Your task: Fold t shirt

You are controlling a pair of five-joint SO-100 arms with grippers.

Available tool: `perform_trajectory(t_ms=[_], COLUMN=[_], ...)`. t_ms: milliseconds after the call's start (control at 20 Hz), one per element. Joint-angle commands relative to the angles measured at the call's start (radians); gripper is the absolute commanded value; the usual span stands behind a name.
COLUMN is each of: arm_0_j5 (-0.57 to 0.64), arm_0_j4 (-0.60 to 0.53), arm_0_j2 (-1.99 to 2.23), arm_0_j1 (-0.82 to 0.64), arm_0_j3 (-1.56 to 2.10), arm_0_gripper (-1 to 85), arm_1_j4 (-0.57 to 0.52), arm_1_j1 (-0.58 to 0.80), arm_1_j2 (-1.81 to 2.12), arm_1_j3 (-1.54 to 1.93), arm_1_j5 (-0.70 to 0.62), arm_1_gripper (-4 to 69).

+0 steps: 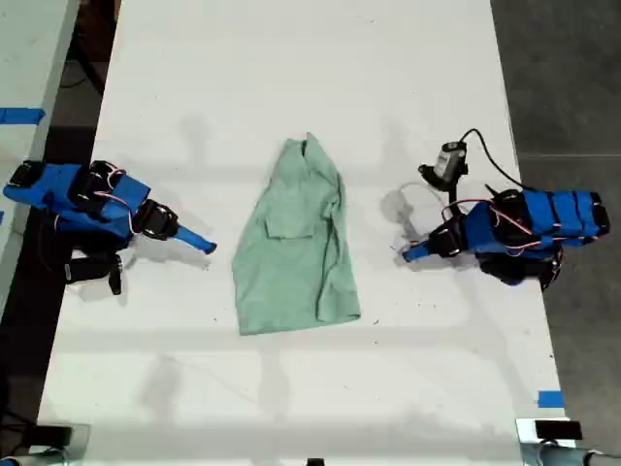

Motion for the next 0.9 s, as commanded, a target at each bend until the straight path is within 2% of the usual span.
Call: perform_trajectory(t_ms=[0,50,350,400,450,550,650,750,850], arm_0_j5=[-0.571,-0.552,-0.541,-0.557,-0.518,-0.511,-0.508,-0.508,-0.535], arm_0_j4=[-0.023,-0.029,-0.021,-0.069,-0.107,-0.038,-0.035,-0.049,-0.071], arm_0_j2=[0.018,0.018,0.018,0.02,0.017,-0.077,-0.387,-0.732,-1.032], arm_0_j1=[0.089,0.089,0.067,0.066,0.035,-0.044,-0.077,-0.069,-0.029], arm_0_j3=[0.041,0.041,0.041,0.038,-0.011,-0.166,-0.354,-0.565,-0.744], arm_0_gripper=[12.5,14.0,-0.2,-0.2,-0.2,4.0,14.5,18.6,19.1], arm_1_j4=[0.002,0.002,0.002,0.002,0.002,0.002,0.002,0.002,0.002], arm_1_j1=[-0.002,-0.002,-0.002,-0.002,-0.002,-0.002,-0.002,-0.002,-0.002], arm_1_j2=[0.014,0.014,0.014,0.014,0.014,0.014,0.014,0.014,0.014], arm_1_j3=[0.057,0.057,0.057,0.057,0.057,0.057,0.057,0.057,0.057], arm_1_j5=[-0.249,-0.249,-0.249,-0.249,-0.249,-0.249,-0.249,-0.249,-0.249], arm_1_gripper=[6.1,6.1,6.1,6.1,6.1,6.0,6.0,6.0,6.0])
